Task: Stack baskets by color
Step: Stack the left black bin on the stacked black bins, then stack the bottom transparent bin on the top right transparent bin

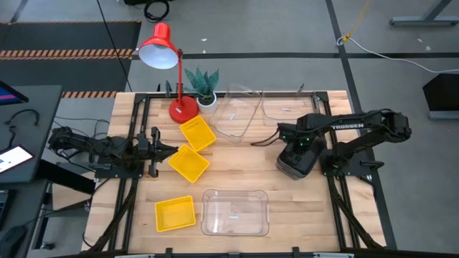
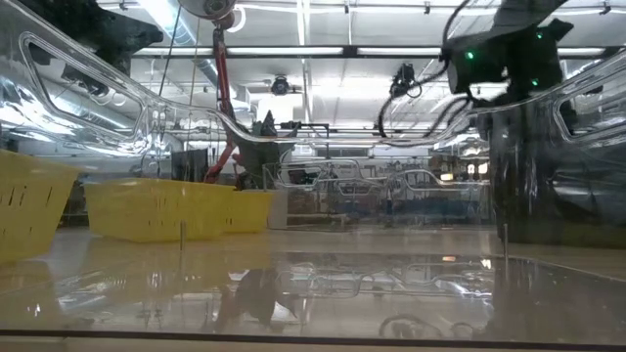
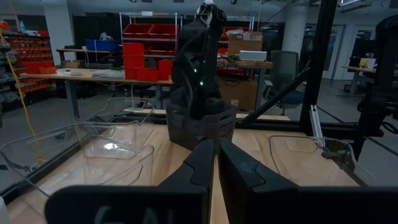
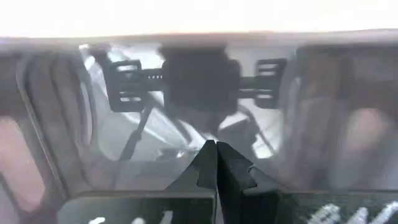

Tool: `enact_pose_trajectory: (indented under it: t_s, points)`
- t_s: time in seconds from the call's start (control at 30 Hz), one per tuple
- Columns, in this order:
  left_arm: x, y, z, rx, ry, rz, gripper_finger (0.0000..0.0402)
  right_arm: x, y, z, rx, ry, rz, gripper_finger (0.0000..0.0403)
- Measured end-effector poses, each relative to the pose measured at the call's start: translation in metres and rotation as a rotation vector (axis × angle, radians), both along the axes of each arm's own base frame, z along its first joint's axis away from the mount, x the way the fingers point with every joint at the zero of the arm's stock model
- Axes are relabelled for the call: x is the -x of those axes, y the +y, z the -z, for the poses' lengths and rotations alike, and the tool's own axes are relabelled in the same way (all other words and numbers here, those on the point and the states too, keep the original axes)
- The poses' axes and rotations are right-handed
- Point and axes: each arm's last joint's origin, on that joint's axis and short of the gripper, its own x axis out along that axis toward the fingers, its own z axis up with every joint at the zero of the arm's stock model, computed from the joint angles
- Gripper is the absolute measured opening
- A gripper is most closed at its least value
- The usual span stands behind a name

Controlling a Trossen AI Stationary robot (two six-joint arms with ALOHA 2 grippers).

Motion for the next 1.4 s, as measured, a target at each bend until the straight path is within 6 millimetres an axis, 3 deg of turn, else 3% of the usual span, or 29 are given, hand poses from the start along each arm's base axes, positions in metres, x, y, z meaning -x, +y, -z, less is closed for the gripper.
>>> enact_pose_trajectory:
  t_s: [0.17, 0.33, 0.63, 0.77, 1.13, 1.4]
  points:
    - [0.0, 0.0, 0.0, 0.0, 0.0, 0.0, 0.0034, -0.01, 0.004, -0.017, -0.002, -0.058, -0.011, 0.0001]
    - [0.0, 0.0, 0.0, 0.004, -0.001, 0.0, 0.0028, -0.013, 0.01, -0.017, 0.011, -0.07, -0.021, 0.0001]
    - [0.0, 0.0, 0.0, 0.027, -0.004, 0.003, 0.0032, -0.004, 0.015, 0.023, -0.018, -0.103, -0.043, 0.0002]
    - [0.0, 0.0, 0.0, 0.027, -0.004, 0.002, 0.0033, -0.002, 0.013, 0.027, -0.027, -0.113, -0.033, 0.0002]
    - [0.0, 0.0, 0.0, 0.028, -0.005, 0.004, 0.003, -0.018, 0.014, -0.043, 0.089, -0.164, -0.024, 0.0002]
    - [0.0, 0.0, 0.0, 0.028, -0.004, 0.004, 0.0031, -0.034, 0.026, -0.072, 0.107, -0.312, -0.042, 0.0002]
